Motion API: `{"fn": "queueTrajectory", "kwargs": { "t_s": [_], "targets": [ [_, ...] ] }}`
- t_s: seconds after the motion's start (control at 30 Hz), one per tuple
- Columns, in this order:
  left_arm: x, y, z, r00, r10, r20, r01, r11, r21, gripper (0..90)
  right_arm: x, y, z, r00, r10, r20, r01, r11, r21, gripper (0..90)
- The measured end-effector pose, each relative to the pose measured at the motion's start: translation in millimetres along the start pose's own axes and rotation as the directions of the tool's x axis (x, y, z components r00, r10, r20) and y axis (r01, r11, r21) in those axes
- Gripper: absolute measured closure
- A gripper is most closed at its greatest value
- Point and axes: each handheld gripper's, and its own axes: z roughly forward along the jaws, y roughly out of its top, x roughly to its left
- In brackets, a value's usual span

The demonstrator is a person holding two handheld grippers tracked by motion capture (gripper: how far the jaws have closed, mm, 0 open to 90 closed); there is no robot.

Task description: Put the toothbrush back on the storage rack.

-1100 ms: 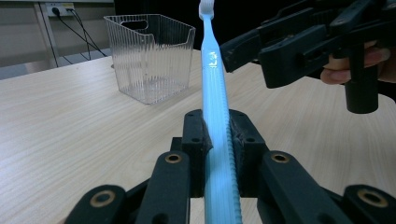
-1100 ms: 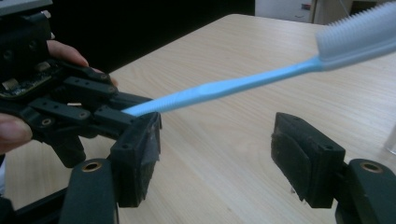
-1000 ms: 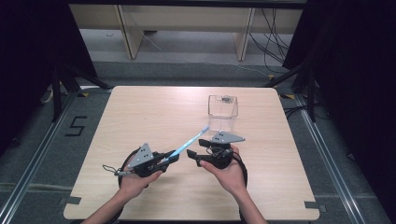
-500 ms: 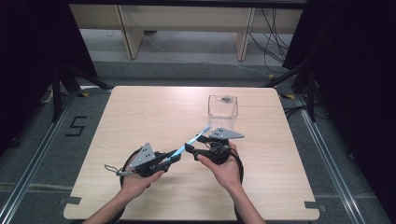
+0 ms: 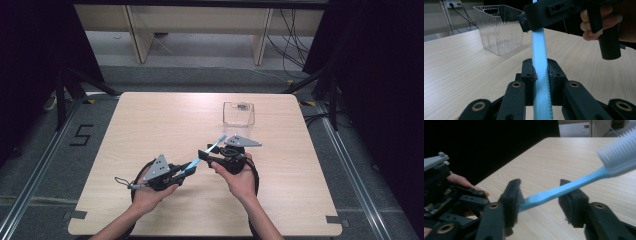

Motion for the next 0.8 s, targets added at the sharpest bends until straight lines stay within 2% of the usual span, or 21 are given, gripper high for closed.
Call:
{"fn": "queueTrajectory", "kwargs": {
  "t_s": [0.07,0.13,0.17,0.2,0.23,0.27,0.3,0.43,0.47,0.5,0.53,0.57,0.6,0.63,0.77,0.8],
  "targets": [
    [-1.4,-1.8,1.3,1.0000,0.008,-0.003,-0.007,0.9995,0.029,77.2,0.4,0.3,0.2,0.9994,0.016,-0.031,-0.016,1.000,-0.002,63.0],
    [-2.8,-3.9,4.4,0.9998,0.015,0.011,-0.016,0.9983,0.057,75.4,2.0,1.4,-1.5,0.9960,0.052,-0.072,-0.054,0.998,-0.018,77.8],
    [-3.7,-4.5,5.8,0.9997,0.017,0.020,-0.019,0.9971,0.074,72.4,1.8,2.7,-2.2,0.9959,0.024,-0.087,-0.026,0.999,-0.025,82.8],
    [-4.2,-5.3,7.5,0.9991,0.020,0.037,-0.023,0.9967,0.078,70.1,2.5,3.5,-1.6,0.9942,0.031,-0.103,-0.035,0.999,-0.040,82.8],
    [-5.7,-5.3,7.3,0.9988,0.021,0.043,-0.025,0.9959,0.087,68.2,3.7,4.5,-2.6,0.9932,0.039,-0.110,-0.041,0.999,-0.016,85.3],
    [-6.5,-5.5,8.0,0.9981,0.023,0.057,-0.028,0.9967,0.076,66.5,2.4,4.7,-1.7,0.9948,0.011,-0.102,-0.013,1.000,-0.025,85.7],
    [-8.1,-4.2,6.2,0.9982,0.027,0.053,-0.031,0.9956,0.088,65.4,4.0,5.3,-2.9,0.9937,0.008,-0.112,-0.009,1.000,-0.009,85.9],
    [-7.7,0.5,1.6,0.9983,0.017,0.056,-0.021,0.9971,0.073,63.5,5.2,6.6,-4.8,0.9950,-0.013,-0.099,0.014,1.000,0.010,86.1],
    [-6.8,1.5,1.0,0.9982,0.009,0.060,-0.013,0.9980,0.062,63.2,5.1,7.1,-4.4,0.9944,-0.025,-0.102,0.025,1.000,0.000,86.1],
    [-6.0,2.8,-0.5,0.9984,0.007,0.056,-0.011,0.9978,0.066,62.6,6.6,7.8,-6.1,0.9953,-0.010,-0.096,0.011,1.000,0.015,86.1],
    [-5.6,3.8,-1.1,0.9984,0.003,0.056,-0.007,0.9983,0.058,61.7,6.9,9.1,-7.0,0.9944,-0.019,-0.104,0.020,1.000,0.008,86.1],
    [-5.3,4.6,-1.5,0.9982,-0.001,0.059,-0.002,0.9988,0.050,60.8,6.3,9.5,-6.3,0.9951,-0.032,-0.094,0.032,0.999,-0.006,86.1],
    [-4.8,5.5,-2.0,0.9982,0.002,0.060,-0.005,0.9990,0.045,60.0,8.4,10.8,-9.0,0.9959,-0.011,-0.090,0.011,1.000,0.008,86.1],
    [-4.9,6.6,-3.3,0.9986,0.002,0.053,-0.005,0.9986,0.053,59.1,6.4,12.1,-8.9,0.9958,-0.038,-0.084,0.038,0.999,-0.002,86.1],
    [-4.0,7.3,-2.4,0.9984,-0.008,0.056,0.006,0.9993,0.038,58.1,4.9,15.4,-11.8,0.9972,-0.053,-0.052,0.053,0.999,-0.008,86.0],
    [-3.6,7.2,-2.1,0.9983,-0.009,0.057,0.007,0.9992,0.039,57.8,4.9,16.0,-12.2,0.9971,-0.050,-0.058,0.050,0.999,-0.004,86.0]
  ]
}}
